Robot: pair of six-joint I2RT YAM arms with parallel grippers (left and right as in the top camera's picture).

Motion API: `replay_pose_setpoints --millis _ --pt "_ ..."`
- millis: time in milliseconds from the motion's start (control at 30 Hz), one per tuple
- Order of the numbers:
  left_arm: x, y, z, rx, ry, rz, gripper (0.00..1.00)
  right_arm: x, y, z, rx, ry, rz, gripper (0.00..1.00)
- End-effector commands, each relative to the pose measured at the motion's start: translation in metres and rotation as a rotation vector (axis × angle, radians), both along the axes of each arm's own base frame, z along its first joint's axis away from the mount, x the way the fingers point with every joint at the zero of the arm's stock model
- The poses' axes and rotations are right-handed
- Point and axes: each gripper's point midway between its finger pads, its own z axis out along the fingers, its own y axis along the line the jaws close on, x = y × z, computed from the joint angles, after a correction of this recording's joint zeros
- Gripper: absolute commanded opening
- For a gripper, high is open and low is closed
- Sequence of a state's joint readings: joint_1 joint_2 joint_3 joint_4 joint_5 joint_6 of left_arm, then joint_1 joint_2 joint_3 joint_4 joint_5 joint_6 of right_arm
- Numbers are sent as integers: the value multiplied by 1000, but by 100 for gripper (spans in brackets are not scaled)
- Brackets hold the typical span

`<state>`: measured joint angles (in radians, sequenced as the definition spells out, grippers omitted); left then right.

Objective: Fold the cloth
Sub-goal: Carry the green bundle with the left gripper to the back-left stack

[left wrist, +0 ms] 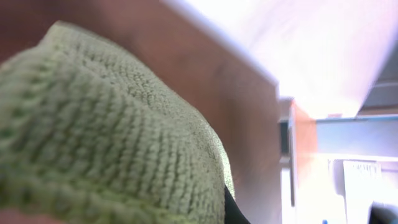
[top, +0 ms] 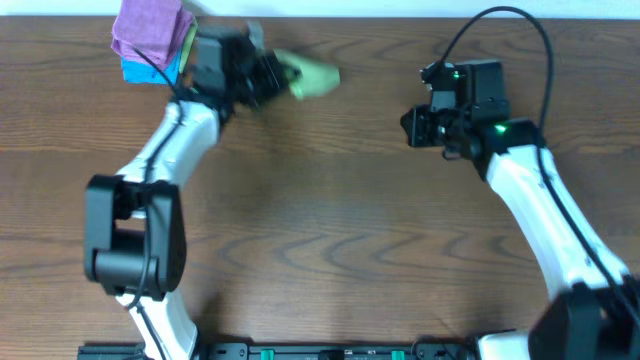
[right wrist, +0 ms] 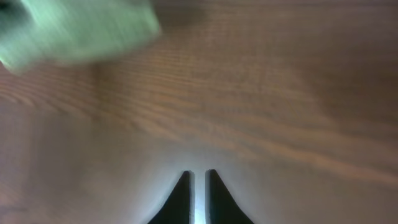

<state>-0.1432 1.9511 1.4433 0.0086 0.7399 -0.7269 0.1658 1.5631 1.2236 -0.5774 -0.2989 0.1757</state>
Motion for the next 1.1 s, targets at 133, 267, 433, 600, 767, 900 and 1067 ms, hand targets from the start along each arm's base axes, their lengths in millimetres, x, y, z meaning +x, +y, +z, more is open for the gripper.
replay_pose_setpoints --millis 133,267,433,600,767,900,1067 --pt "39 85 78 209 -208 194 6 -48 -42 53 -207 -74 -38 65" --pt "57 138 93 251 -256 352 6 -79 -47 73 -206 -86 -41 80" --pt "67 185 101 331 -316 465 5 -99 -50 88 -202 -108 -43 98" --pt "69 224 104 407 -351 534 6 -111 -52 90 -201 -98 -44 99" --pt "80 250 91 419 -364 566 5 -117 -51 87 -186 -66 -47 99" --pt "96 259 77 399 -406 558 5 -119 -46 87 -147 -53 -49 99" --pt "109 269 72 407 -425 569 5 -120 -44 87 -126 -43 -56 99"
